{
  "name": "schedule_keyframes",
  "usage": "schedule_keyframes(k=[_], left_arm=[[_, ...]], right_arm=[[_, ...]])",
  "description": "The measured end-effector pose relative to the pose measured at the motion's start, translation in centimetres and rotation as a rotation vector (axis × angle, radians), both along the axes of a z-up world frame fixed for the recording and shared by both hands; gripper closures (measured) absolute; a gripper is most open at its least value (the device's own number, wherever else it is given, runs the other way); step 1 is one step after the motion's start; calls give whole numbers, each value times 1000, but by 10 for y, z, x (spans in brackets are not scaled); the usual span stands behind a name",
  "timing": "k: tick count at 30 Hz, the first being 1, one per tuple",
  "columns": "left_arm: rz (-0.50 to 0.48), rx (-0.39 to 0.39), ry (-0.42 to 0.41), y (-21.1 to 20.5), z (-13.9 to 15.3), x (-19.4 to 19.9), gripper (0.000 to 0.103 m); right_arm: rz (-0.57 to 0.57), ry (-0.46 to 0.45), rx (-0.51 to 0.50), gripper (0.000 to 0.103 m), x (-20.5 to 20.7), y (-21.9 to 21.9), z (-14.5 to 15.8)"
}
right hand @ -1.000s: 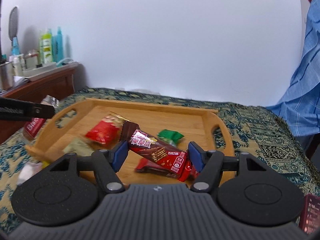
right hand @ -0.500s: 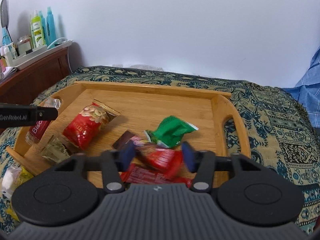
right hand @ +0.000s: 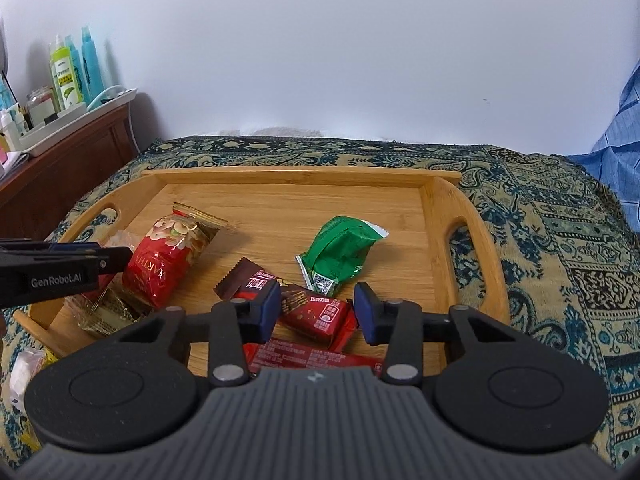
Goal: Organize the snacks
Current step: 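Carry the Biscoff packet and chocolate bar over the tray and open both tools, then move both tools back toward the remaining snack pile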
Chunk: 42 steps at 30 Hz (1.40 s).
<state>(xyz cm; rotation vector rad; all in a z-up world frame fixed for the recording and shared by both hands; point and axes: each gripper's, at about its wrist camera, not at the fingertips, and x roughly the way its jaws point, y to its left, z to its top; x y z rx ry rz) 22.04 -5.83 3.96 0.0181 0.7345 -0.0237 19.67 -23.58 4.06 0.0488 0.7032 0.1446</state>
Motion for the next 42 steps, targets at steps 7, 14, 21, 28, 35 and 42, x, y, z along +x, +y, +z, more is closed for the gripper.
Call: schedule_keyframes(k=[7,14,21,28,35,42], left_arm=[[-9,8,12,-4,-4,-1,69],[-18,32,5,-9,-6,-2,69],[-21,37,-10,-9,-1,-7,60],[-40,35,-38,-9,12,-21,45],[-54,25,-76,-5,24,-45,28],[-74,2,-113,-3,36,-80,15]], right_arm=[[-12,-1,11,55,0,0,-1],[-16,-3,18,54,-1,-2,-1],[-23,-9,24,54,-2,-2,0],[-36,-35,63,46,-12,-3,7],[-51,-80,124,32,-29,-5,16],[-77,-130,176,19,-58,-11,26]])
